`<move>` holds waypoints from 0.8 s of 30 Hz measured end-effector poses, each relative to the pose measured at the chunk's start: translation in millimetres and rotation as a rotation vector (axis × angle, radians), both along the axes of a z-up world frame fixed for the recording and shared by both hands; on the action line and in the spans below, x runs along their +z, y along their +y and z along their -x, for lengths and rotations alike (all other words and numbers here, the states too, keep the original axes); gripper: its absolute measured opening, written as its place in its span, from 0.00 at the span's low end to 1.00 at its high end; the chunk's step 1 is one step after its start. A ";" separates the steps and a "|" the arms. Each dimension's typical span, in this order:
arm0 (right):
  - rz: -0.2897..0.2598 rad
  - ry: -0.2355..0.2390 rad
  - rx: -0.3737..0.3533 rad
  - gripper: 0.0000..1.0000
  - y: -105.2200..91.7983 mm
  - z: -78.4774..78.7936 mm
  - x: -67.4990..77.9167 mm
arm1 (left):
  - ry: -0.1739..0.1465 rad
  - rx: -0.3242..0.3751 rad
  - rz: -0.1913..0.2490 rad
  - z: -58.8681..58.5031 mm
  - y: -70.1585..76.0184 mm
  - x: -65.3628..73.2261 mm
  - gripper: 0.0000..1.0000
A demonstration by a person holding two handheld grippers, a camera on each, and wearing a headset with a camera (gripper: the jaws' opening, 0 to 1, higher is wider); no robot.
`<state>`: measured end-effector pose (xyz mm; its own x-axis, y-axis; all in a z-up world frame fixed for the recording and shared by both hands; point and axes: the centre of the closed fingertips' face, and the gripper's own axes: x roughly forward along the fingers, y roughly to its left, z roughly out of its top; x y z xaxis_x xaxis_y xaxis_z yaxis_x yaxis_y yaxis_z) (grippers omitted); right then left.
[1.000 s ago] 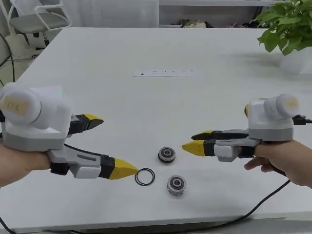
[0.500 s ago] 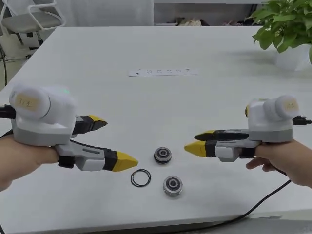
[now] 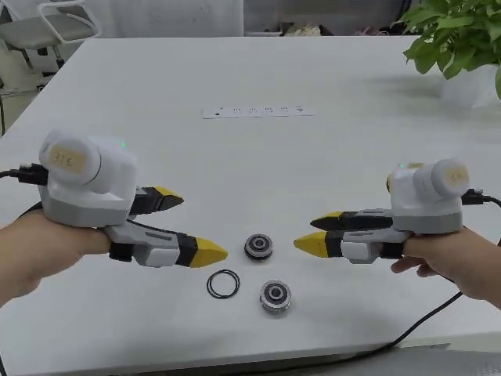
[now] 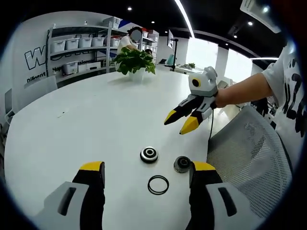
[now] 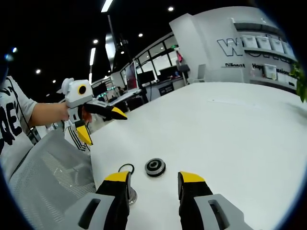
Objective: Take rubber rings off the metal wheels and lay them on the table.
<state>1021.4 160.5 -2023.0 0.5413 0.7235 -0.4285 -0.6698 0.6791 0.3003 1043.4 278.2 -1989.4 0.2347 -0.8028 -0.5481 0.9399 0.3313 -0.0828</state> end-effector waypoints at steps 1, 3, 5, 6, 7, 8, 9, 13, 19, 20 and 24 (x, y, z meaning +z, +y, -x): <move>0.001 0.000 0.001 0.37 0.1 0.0 -0.8 | 0.004 -0.001 -0.003 0.1 -0.4 -1.7 0.69; 0.003 0.002 0.001 0.37 0.2 -0.5 -2.8 | 0.013 -0.006 -0.003 0.6 -1.5 -4.7 0.68; 0.003 0.004 0.004 0.37 1.3 -0.7 -4.3 | 0.019 -0.007 -0.003 0.6 -2.7 -6.8 0.66; 0.003 0.004 0.005 0.37 1.6 -0.8 -4.7 | 0.021 -0.007 -0.005 0.5 -3.3 -8.0 0.66; 0.006 0.004 0.008 0.38 2.5 -1.0 -6.3 | 0.020 -0.012 -0.010 0.8 -4.1 -10.0 0.65; 0.008 0.005 0.008 0.38 2.9 -1.3 -7.6 | 0.013 -0.021 -0.020 0.9 -5.1 -12.2 0.65; 0.013 0.006 0.010 0.38 3.1 -1.6 -9.7 | 0.008 -0.027 -0.025 0.9 -5.8 -13.6 0.64; 0.026 0.009 0.013 0.38 2.5 -2.9 -14.7 | 0.005 -0.044 -0.040 0.6 -10.1 -19.3 0.62; 0.043 0.006 0.022 0.38 2.1 -5.4 -21.4 | 0.015 -0.058 -0.042 -0.9 -16.8 -25.8 0.60; 0.049 0.005 0.026 0.37 2.1 -5.7 -23.2 | 0.016 -0.061 -0.043 -1.0 -17.6 -26.5 0.59; 0.060 0.000 0.037 0.38 3.2 -6.4 -27.7 | 0.017 -0.067 -0.044 -2.0 -22.4 -29.1 0.57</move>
